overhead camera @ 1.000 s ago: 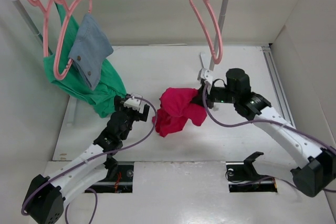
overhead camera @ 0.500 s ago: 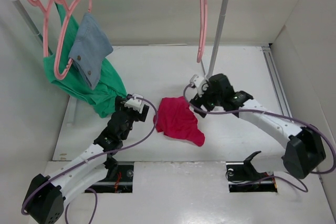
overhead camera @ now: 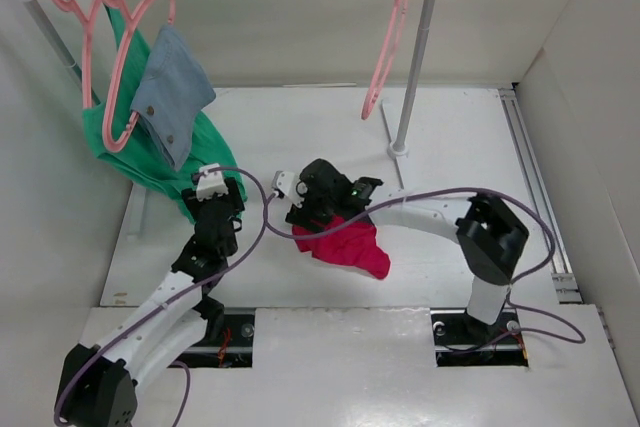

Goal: Place the t-shirt on the hanger
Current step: Move the tshirt to the center of the board

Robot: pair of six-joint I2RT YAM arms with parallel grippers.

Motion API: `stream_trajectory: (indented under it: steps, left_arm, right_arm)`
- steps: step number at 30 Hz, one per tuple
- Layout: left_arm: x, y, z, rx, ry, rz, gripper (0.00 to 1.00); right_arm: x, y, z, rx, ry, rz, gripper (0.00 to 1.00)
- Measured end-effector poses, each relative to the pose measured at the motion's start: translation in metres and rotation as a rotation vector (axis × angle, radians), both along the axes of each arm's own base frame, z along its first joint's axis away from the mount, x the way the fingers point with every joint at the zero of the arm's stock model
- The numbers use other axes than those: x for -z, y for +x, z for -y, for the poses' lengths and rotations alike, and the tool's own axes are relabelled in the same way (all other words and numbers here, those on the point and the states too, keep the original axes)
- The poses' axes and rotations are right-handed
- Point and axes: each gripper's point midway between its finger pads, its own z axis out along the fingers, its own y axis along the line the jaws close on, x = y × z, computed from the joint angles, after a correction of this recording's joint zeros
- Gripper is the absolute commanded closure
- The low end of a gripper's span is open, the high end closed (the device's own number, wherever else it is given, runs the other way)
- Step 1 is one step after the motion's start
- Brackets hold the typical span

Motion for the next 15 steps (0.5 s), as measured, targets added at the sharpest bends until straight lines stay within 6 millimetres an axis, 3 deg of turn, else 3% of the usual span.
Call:
stream_trajectory:
  steps: [4,7,8,9,10,11,15]
  left_arm:
    - [-0.007,-0.003,-0.014,-0.088,-0.052,0.017,0.41]
    - [-0.009,-0.006,-0.019,-0.116,-0.06,0.027,0.43]
    - [-0.011,-0.007,-0.02,-0.122,-0.061,0.033,0.43]
    - [-0.013,-0.008,-0.021,-0.126,-0.064,0.039,0.43]
    - [-0.014,-0.008,-0.022,-0.128,-0.068,0.046,0.44]
    - [-0.017,-0.008,-0.023,-0.132,-0.075,0.056,0.44]
    - [-0.025,-0.011,-0.029,-0.154,-0.115,0.097,0.44]
  right_arm:
    - [0.044,0.0,-0.004,0.018,-0.076,-0.049,0.27]
    - [0.066,-0.003,-0.013,0.013,-0.124,-0.056,0.35]
    - [0.07,-0.006,-0.017,0.01,-0.137,-0.054,0.43]
    - [0.071,-0.008,-0.021,0.009,-0.146,-0.049,0.74]
    - [0.07,-0.01,-0.024,0.006,-0.148,-0.045,0.91]
    - [0.068,-0.011,-0.026,0.015,-0.148,-0.045,1.0]
    - [0.064,-0.019,-0.032,0.019,-0.127,-0.079,1.0]
